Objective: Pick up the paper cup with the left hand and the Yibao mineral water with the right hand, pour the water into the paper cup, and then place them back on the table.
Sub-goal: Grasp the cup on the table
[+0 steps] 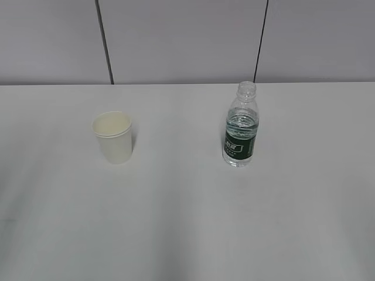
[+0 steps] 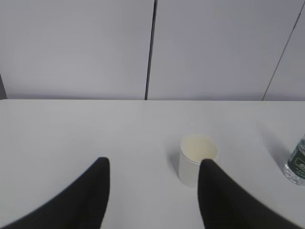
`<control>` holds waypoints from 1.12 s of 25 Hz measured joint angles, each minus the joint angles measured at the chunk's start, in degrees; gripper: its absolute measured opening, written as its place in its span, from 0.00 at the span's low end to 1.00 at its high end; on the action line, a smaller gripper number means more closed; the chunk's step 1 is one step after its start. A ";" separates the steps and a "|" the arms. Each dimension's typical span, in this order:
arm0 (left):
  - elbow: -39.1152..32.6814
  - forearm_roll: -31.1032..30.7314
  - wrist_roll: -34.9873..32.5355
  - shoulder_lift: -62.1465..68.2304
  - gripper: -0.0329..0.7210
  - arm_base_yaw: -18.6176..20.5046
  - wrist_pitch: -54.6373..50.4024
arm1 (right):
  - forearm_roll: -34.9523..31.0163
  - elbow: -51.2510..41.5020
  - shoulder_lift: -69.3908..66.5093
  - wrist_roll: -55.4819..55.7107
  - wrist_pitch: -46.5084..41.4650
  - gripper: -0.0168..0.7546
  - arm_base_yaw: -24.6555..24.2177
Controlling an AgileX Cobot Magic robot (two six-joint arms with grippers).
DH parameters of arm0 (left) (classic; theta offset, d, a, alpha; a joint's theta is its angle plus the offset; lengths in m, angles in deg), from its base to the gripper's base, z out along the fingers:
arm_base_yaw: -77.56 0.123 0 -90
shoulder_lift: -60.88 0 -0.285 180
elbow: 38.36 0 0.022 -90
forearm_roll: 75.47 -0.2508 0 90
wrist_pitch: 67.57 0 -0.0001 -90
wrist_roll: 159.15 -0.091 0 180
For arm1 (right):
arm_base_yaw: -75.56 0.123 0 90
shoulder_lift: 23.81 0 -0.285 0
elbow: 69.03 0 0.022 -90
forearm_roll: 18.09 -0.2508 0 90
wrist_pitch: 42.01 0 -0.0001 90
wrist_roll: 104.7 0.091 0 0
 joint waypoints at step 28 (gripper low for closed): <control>-0.07 -2.14 -0.38 29.29 0.49 0.00 28.91 | 0.12 0.00 0.00 0.00 0.00 0.71 0.00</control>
